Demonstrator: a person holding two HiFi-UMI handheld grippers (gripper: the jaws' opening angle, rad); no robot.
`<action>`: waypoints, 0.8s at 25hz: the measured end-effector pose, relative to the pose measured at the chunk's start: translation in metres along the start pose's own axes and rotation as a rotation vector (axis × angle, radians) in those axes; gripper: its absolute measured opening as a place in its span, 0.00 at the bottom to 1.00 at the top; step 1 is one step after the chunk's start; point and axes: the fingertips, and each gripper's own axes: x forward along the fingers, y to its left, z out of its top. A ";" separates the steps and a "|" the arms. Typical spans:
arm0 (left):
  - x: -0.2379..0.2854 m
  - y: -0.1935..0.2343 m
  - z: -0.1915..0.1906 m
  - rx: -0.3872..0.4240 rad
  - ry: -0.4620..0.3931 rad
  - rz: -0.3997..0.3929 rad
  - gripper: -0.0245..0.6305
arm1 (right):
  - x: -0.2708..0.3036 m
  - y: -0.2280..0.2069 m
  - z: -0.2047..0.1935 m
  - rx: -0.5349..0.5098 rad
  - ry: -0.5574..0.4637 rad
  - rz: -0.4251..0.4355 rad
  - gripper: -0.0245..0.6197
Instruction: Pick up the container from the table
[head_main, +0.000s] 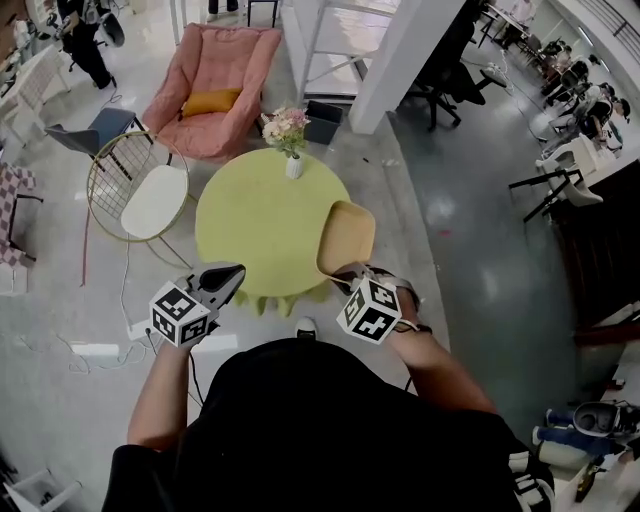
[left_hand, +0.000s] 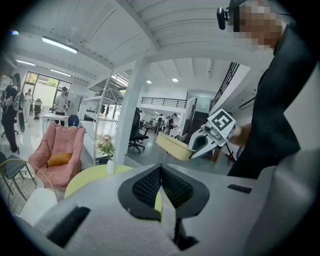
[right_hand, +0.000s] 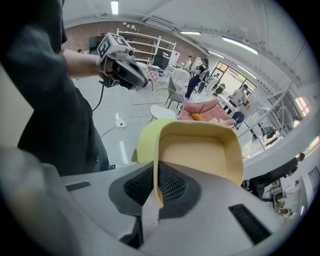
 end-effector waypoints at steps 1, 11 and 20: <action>0.003 -0.001 0.001 0.003 0.001 -0.005 0.06 | 0.000 -0.002 -0.002 0.002 0.001 -0.001 0.06; 0.018 -0.005 0.001 -0.002 0.017 -0.002 0.06 | 0.002 -0.010 -0.023 0.006 0.017 0.009 0.06; 0.020 -0.006 0.001 -0.013 0.015 0.035 0.06 | 0.004 -0.016 -0.025 -0.033 -0.011 0.007 0.06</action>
